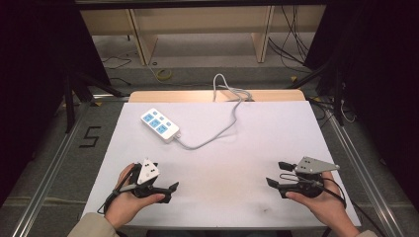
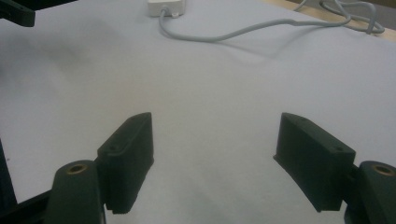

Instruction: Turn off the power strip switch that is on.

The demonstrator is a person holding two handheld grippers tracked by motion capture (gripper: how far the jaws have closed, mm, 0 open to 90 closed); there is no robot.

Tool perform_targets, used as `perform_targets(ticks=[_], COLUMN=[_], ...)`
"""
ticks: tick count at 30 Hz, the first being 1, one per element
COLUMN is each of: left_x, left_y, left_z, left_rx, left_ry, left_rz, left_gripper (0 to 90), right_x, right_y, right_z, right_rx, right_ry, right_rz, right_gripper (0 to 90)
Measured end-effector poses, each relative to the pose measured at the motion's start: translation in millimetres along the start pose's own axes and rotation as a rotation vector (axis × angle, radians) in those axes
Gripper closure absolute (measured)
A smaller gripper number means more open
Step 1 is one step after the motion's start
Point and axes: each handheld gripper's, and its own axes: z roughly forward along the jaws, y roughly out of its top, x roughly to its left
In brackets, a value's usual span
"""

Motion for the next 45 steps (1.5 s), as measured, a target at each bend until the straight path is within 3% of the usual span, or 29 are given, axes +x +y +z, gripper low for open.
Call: perform_targets(ticks=[4, 8, 9, 10, 11, 13, 15, 17, 19, 21, 28, 45], left_x=[1.9, 2.8, 3.6, 3.6, 7.4, 10.2, 17.6, 19.9, 22.3, 25.5, 39.0, 69.2], left_y=[0.3, 2.9, 5.9, 5.9, 9.8, 11.7, 17.4, 19.2, 22.6, 27.6, 41.7, 63.0], left_z=[-0.3, -3.2, -6.0, -6.0, -9.4, -10.8, -13.0, -13.3, -11.7, -7.6, 3.5, 20.0], left_rx=[-0.005, -0.026, -0.036, -0.036, -0.049, -0.057, -0.064, -0.057, -0.048, -0.018, 0.011, 0.077], left_ry=[0.008, 0.015, 0.046, 0.046, 0.085, 0.096, 0.133, 0.142, 0.134, 0.14, 0.145, 0.155], left_rz=[-0.01, -0.025, -0.033, -0.033, -0.06, -0.068, -0.108, -0.116, -0.153, -0.137, -0.13, -0.144], left_gripper=[11.3, 19.6, 25.7, 35.2, 46.9, 64.8, 80.4, 89.6, 89.8, 89.9, 89.9, 90.0], right_x=[-0.7, -0.2, 0.1, 0.1, 0.4, 0.5, 0.6, 0.6, 0.2, 0.3, 0.6, 0.9], right_y=[0.0, 0.3, 0.4, 0.4, 0.3, 0.3, 0.3, 0.2, -0.1, 0.1, -0.1, -0.6], right_z=[-0.7, -0.4, 0.1, 0.5, 0.4, 0.2, -0.1, -0.2, 0.2, 0.3, 0.4, -0.7], right_rx=[-0.004, -0.002, -0.001, -0.002, 0.0, -0.002, -0.002, -0.002, -0.003, -0.001, 0.0, -0.004], right_ry=[-0.003, -0.001, 0.001, 0.003, 0.002, 0.002, 0.0, -0.001, 0.0, 0.0, 0.0, 0.003], right_rz=[-0.001, -0.001, -0.001, -0.004, -0.002, -0.002, 0.0, 0.001, 0.004, 0.004, 0.003, 0.004], right_gripper=[28.0, 28.0, 28.0, 28.0, 28.0, 28.1, 28.1, 28.1, 28.2, 28.2, 28.2, 28.3])
